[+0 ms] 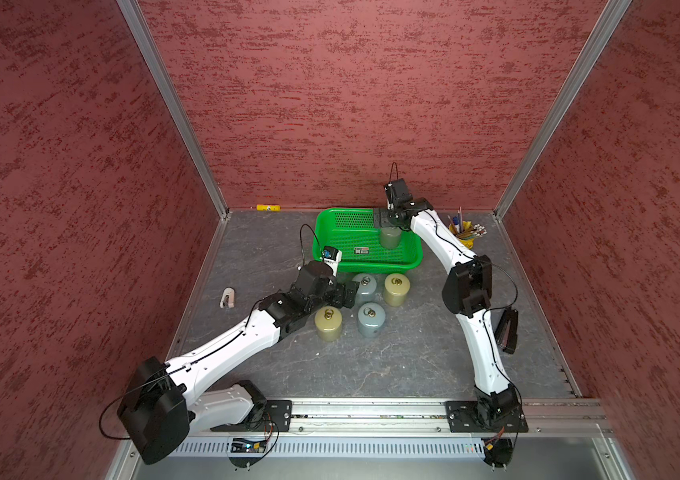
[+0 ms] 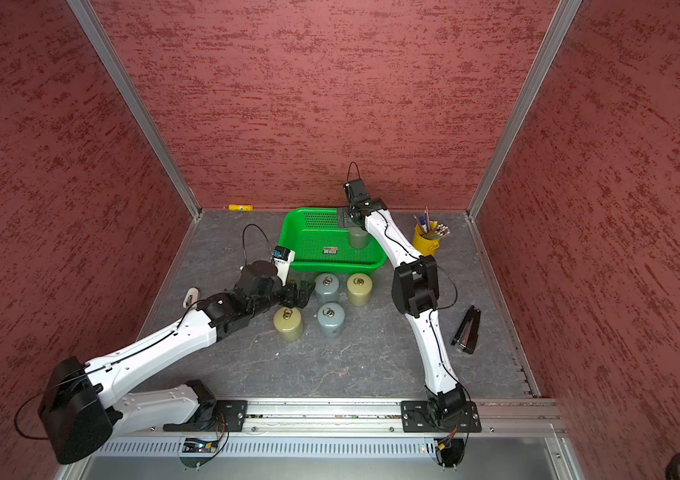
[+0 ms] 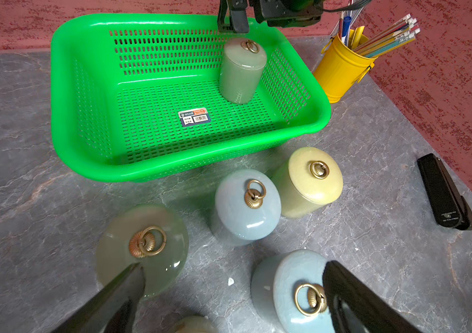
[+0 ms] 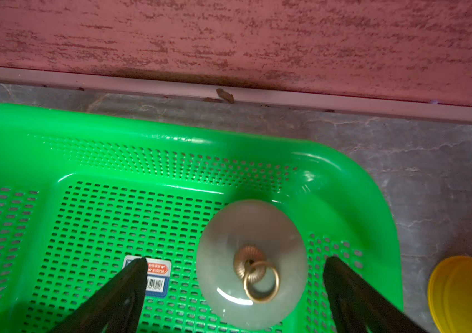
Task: Take the tea canister out of the basket
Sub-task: Pick up the tea canister from the basket.
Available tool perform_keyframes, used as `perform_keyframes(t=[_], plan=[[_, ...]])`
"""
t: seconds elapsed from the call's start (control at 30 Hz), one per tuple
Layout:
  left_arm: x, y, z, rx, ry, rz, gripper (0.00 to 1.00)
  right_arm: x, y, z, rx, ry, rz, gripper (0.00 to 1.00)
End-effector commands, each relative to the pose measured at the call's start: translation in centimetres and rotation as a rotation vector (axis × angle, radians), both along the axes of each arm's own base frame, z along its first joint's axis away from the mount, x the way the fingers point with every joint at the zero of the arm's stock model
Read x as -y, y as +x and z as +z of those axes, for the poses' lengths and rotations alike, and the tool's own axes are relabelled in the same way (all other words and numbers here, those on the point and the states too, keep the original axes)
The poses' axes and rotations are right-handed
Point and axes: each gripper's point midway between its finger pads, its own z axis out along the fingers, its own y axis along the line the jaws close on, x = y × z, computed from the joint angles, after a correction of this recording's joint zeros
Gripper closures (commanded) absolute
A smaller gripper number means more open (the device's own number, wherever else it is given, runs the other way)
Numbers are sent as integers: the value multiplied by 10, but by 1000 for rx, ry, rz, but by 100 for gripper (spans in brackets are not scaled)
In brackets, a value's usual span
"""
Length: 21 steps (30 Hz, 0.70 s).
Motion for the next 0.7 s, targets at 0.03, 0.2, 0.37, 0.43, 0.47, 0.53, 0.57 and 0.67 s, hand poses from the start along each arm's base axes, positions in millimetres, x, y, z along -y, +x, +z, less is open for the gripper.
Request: perform_keyframes(t=[0.03,0.2,0.37,0.43,0.47,0.53,0.57,0.67], plan=[[-10,-2,-4,-6,9,36,0,13,3,-12,-34,-34,-10,2],[-9,-1,-5,-5,18,35,0,6,2,-24,-61,-8,11,2],[-6,0,-6,-8,13,31,0,7,0,-39,-93,-19,10,2],[-4,-1,-5,-9,5,26,0,7,-1,-44,-104,-21,11,2],[-3,-2,-4,-7,0,22,0,8,-1,-47,-108,-25,11,2],[-2,-2,-4,-7,-3,21,0,7,-2,-49,-113,-27,11,2],[-2,-2,-5,-8,-2,21,0,8,-2,-51,-117,-26,11,2],[-2,-2,-5,-8,-2,23,0,5,-3,-52,-122,-11,15,2]])
